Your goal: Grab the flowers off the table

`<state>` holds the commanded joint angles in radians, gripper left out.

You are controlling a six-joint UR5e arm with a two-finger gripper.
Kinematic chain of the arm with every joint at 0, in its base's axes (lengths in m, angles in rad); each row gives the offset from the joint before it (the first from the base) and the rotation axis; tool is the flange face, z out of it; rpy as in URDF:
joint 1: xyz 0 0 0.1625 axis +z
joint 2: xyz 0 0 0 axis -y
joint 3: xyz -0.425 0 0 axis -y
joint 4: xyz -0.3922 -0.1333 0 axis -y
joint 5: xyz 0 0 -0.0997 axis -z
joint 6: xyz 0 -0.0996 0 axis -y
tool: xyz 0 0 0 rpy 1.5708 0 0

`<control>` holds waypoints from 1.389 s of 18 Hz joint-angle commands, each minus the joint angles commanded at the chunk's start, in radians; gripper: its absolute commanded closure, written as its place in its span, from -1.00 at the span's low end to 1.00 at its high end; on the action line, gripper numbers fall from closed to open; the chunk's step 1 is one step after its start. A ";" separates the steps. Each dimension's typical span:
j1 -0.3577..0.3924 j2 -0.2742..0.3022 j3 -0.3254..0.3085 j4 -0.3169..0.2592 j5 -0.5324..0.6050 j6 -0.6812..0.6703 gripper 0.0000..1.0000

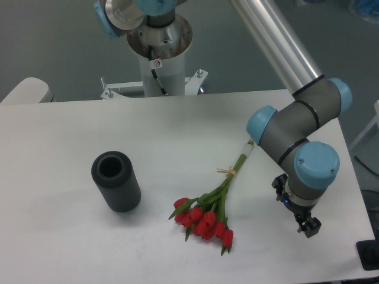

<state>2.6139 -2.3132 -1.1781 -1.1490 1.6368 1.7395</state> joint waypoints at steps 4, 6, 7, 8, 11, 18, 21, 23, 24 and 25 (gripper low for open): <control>-0.003 0.000 -0.002 0.008 0.002 -0.003 -1.00; -0.005 0.005 -0.014 0.021 0.002 -0.006 -1.00; -0.005 0.014 -0.031 0.035 0.000 -0.008 -1.00; -0.003 0.031 -0.063 0.058 -0.006 -0.032 -1.00; 0.008 0.083 -0.156 0.083 -0.089 -0.109 -1.00; 0.035 0.156 -0.279 0.078 -0.202 -0.109 -1.00; 0.035 0.178 -0.316 0.077 -0.202 -0.112 -1.00; 0.032 0.190 -0.339 0.080 -0.204 -0.114 -1.00; 0.031 0.192 -0.345 0.081 -0.204 -0.115 -1.00; 0.028 0.199 -0.357 0.081 -0.203 -0.127 -1.00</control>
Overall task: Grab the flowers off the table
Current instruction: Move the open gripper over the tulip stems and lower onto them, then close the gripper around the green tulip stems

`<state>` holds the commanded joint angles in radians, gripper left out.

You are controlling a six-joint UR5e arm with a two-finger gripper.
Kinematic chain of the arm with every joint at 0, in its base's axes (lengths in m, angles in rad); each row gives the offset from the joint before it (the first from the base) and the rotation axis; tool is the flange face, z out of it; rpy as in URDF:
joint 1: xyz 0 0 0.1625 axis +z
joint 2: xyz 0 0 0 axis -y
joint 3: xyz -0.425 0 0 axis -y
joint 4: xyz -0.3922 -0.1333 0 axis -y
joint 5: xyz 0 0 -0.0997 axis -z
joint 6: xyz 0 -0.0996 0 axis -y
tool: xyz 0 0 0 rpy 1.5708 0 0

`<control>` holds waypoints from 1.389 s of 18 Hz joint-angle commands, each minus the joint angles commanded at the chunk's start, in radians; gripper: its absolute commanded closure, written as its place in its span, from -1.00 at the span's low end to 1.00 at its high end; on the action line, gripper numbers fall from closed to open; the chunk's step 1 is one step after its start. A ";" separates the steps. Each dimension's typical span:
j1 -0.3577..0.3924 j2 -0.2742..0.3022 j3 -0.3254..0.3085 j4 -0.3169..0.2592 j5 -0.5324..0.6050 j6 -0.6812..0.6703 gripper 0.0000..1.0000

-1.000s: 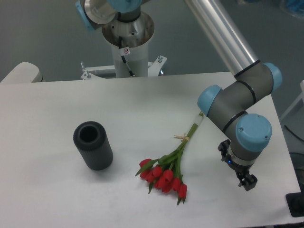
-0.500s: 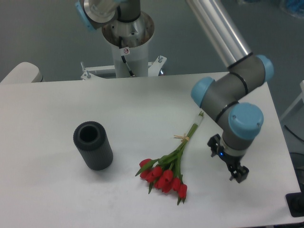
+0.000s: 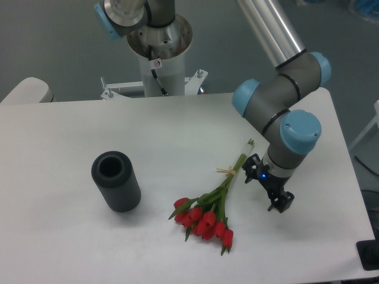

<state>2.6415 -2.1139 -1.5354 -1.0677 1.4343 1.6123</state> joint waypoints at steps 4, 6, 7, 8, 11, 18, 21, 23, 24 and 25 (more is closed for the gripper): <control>-0.011 0.011 -0.034 0.008 -0.002 -0.090 -1.00; -0.043 0.009 -0.058 0.021 0.000 -0.147 -1.00; -0.061 0.008 -0.069 0.046 0.003 -0.172 -1.00; -0.072 0.006 -0.086 0.072 0.005 -0.196 -1.00; -0.078 0.006 -0.141 0.149 0.008 -0.235 -1.00; -0.089 -0.001 -0.172 0.183 0.008 -0.256 -1.00; -0.089 -0.005 -0.172 0.183 0.009 -0.265 -0.52; -0.089 -0.005 -0.170 0.183 0.009 -0.266 0.14; -0.089 -0.005 -0.169 0.181 0.012 -0.266 0.45; -0.089 -0.005 -0.167 0.181 0.018 -0.264 0.75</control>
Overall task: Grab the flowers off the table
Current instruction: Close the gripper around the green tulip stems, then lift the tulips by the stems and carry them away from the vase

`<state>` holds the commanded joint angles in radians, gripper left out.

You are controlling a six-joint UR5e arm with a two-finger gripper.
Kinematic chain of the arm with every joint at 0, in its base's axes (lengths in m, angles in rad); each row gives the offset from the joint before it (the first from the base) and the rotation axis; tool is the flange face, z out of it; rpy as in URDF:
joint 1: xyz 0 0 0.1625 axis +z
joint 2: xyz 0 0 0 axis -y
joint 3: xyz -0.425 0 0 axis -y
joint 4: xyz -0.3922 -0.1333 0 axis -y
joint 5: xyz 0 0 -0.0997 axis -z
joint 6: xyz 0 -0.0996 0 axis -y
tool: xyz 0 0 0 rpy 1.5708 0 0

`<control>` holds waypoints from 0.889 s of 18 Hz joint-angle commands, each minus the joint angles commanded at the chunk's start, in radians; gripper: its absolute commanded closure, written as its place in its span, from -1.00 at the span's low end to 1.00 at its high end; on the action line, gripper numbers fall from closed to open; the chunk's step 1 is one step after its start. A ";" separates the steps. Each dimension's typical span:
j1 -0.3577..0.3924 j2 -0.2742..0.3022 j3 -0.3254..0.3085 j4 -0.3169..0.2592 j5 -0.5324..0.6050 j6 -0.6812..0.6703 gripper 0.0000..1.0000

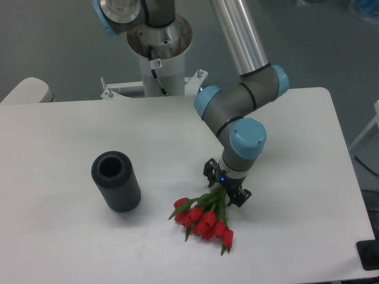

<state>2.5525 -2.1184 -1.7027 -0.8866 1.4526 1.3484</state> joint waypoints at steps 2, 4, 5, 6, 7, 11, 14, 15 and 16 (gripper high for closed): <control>0.002 -0.002 0.012 -0.002 0.018 -0.002 1.00; 0.005 -0.002 0.037 -0.006 0.023 -0.002 1.00; 0.005 -0.002 0.054 -0.012 0.023 -0.002 1.00; 0.005 0.000 0.058 -0.015 0.023 -0.003 1.00; 0.005 0.000 0.064 -0.018 0.025 -0.003 1.00; 0.011 -0.003 0.130 -0.064 0.026 -0.003 1.00; 0.011 -0.029 0.237 -0.205 0.028 -0.006 1.00; 0.011 -0.043 0.277 -0.245 0.029 -0.012 1.00; 0.011 -0.051 0.311 -0.273 0.029 -0.017 1.00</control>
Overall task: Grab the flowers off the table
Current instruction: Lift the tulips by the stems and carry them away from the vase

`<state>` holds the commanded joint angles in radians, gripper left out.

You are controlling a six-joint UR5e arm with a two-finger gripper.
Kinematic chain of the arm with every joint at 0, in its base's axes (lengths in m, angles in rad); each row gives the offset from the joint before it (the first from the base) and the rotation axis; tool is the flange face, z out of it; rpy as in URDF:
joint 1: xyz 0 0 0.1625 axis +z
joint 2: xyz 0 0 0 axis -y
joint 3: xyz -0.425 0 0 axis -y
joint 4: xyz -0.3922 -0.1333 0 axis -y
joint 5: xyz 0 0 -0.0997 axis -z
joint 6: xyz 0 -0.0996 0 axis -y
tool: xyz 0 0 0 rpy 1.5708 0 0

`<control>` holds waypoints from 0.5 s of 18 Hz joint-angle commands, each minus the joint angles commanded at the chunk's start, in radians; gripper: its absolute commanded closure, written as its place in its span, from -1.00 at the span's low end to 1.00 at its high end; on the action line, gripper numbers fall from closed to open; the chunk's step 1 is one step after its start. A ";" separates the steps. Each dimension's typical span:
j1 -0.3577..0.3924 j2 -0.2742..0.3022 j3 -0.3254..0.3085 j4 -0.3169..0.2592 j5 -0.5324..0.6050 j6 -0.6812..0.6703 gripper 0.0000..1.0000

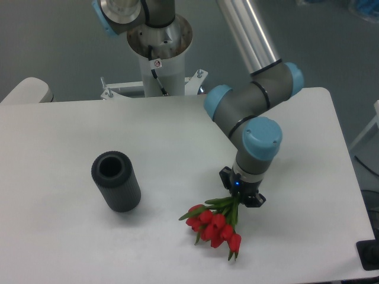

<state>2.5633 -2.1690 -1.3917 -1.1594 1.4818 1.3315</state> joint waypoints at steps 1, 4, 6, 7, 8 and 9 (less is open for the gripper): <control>0.000 -0.011 0.026 -0.015 0.000 0.000 1.00; 0.000 -0.052 0.103 -0.025 0.002 0.000 1.00; 0.002 -0.083 0.164 -0.055 0.018 0.001 1.00; 0.003 -0.098 0.195 -0.075 0.021 0.005 1.00; 0.005 -0.110 0.222 -0.092 0.025 0.009 1.00; 0.006 -0.124 0.247 -0.104 0.028 0.015 1.00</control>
<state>2.5694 -2.2932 -1.1446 -1.2639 1.5094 1.3468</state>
